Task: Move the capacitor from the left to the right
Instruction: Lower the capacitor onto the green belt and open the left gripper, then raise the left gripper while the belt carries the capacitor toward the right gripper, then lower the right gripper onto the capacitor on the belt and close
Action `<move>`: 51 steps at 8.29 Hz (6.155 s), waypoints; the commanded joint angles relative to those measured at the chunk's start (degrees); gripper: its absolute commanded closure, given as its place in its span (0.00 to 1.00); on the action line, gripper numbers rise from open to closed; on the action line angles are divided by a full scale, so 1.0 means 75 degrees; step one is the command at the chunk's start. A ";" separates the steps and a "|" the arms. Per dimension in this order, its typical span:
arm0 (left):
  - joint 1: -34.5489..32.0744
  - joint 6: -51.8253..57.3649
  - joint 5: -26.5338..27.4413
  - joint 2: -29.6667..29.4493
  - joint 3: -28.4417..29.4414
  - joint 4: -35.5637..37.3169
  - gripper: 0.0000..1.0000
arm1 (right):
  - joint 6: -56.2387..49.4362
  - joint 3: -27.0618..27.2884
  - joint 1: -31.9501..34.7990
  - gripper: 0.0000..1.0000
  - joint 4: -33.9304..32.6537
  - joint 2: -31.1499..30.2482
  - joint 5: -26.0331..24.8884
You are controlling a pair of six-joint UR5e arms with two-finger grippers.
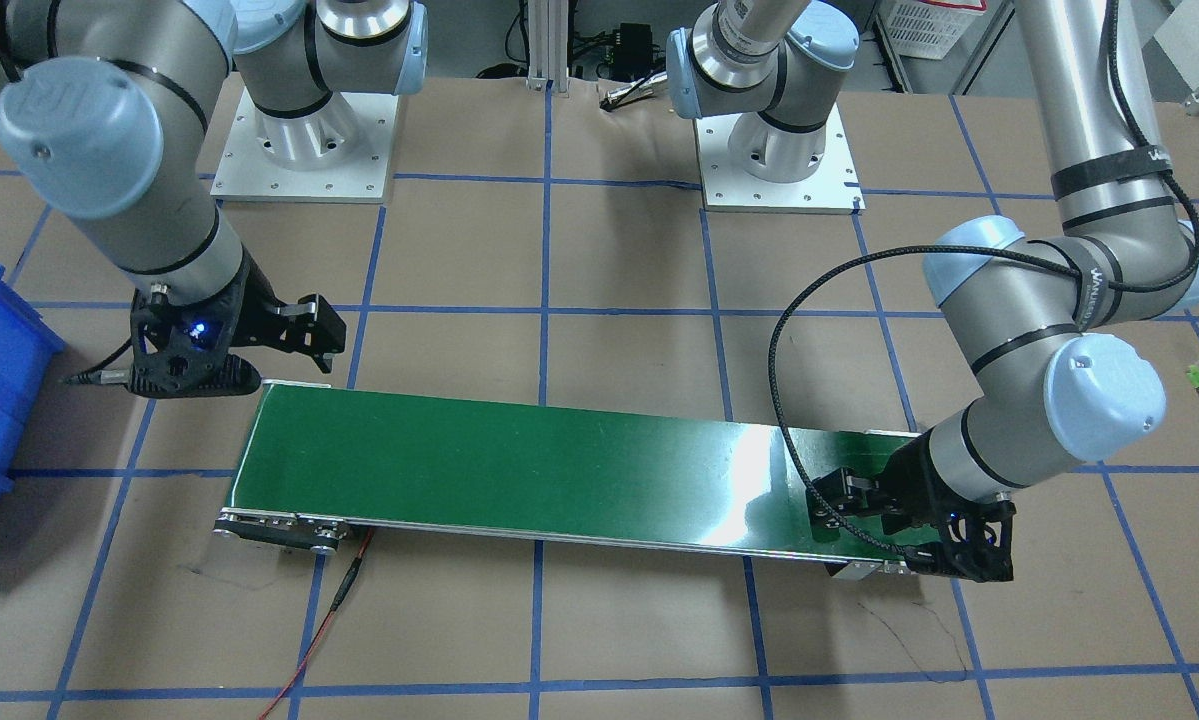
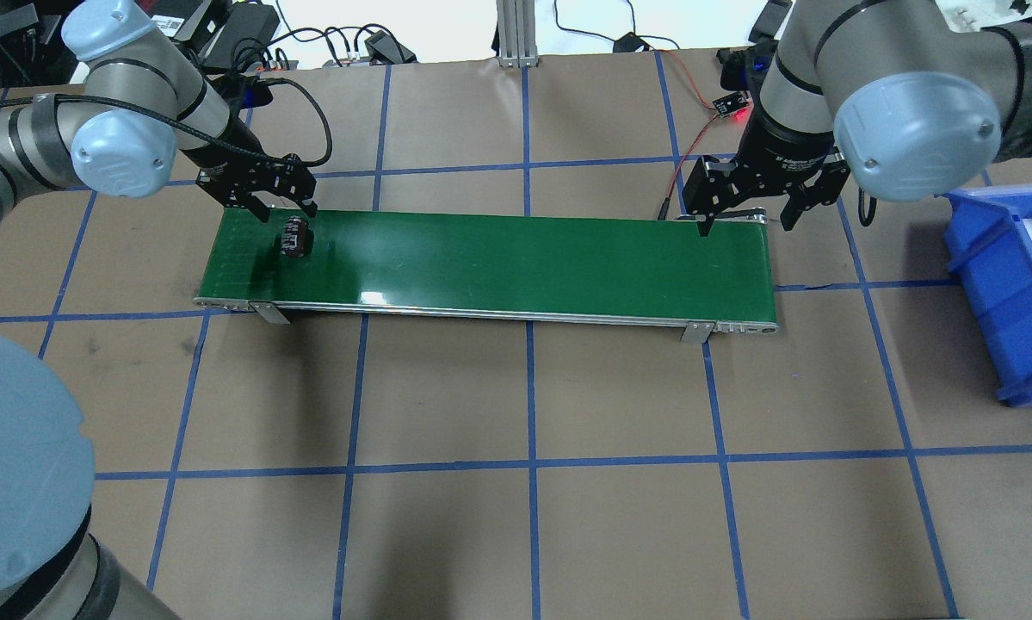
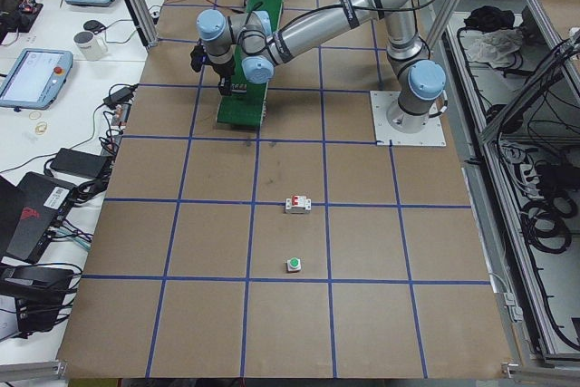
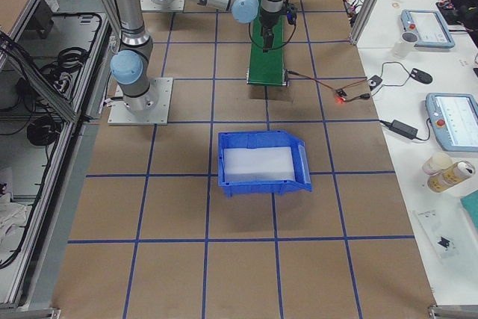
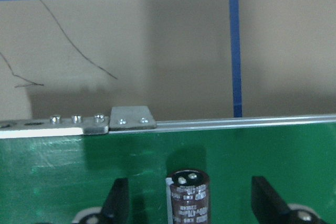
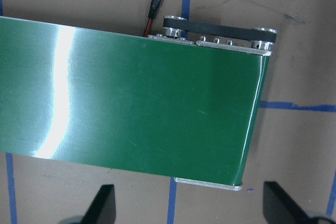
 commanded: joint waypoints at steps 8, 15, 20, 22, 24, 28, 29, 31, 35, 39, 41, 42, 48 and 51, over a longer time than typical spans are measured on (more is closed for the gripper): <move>-0.1596 -0.2589 0.0882 0.2845 0.0129 -0.3620 0.00 | -0.0684 0.1088 -0.0964 0.01 -0.2444 0.1106 0.2921; -0.1608 -0.2460 0.0812 0.3506 0.0082 -0.4035 0.00 | -0.0672 0.1100 -0.0964 0.00 -0.2350 0.1223 0.2875; -0.1608 -0.2319 0.0777 0.3494 0.0059 -0.4000 0.00 | -0.0661 0.1088 -0.0964 0.00 -0.2186 0.1223 0.2816; -0.1608 -0.2319 0.0765 0.3482 0.0047 -0.3999 0.00 | -0.0661 0.1100 -0.0953 0.00 -0.2174 0.1246 0.2804; -0.1596 -0.2319 0.0777 0.3482 0.0047 -0.3988 0.00 | -0.0637 0.1100 -0.0964 0.00 -0.2174 0.1317 0.2769; -0.1596 -0.2319 0.0789 0.3482 0.0047 -0.3988 0.00 | -0.0637 0.1100 -0.0964 0.00 -0.2186 0.1305 0.2723; -0.1596 -0.2319 0.0800 0.3482 0.0047 -0.3988 0.00 | -0.0625 0.1100 -0.0964 0.00 -0.2186 0.1305 0.2618; -0.1596 -0.2319 0.0800 0.3482 0.0059 -0.3988 0.00 | -0.0637 0.1100 -0.0953 0.00 -0.2186 0.1317 0.2605; -0.1596 -0.2319 0.0800 0.3482 0.0047 -0.3988 0.00 | -0.0614 0.1100 -0.0953 0.00 -0.2186 0.1317 0.2605; -0.1596 -0.2319 0.0800 0.3482 0.0047 -0.3988 0.00 | -0.0590 0.1100 -0.0953 0.01 -0.2198 0.1317 0.2605; -0.1596 -0.2319 0.0800 0.3482 0.0047 -0.3988 0.00 | -0.0252 0.1100 -0.0953 0.01 -0.2221 0.1305 0.2605; -0.1596 -0.2319 0.0800 0.3482 0.0047 -0.3988 0.00 | -0.0227 0.1088 -0.0941 0.01 -0.2233 0.1294 0.2605; -0.1596 -0.2319 0.0800 0.3482 0.0047 -0.3988 0.00 | 0.0277 0.1018 -0.0601 0.05 -0.2326 0.1305 0.2605; -0.1596 -0.2319 0.0800 0.3482 0.0047 -0.3988 0.00 | 0.0265 0.1030 -0.0601 0.28 -0.2327 0.1305 0.2055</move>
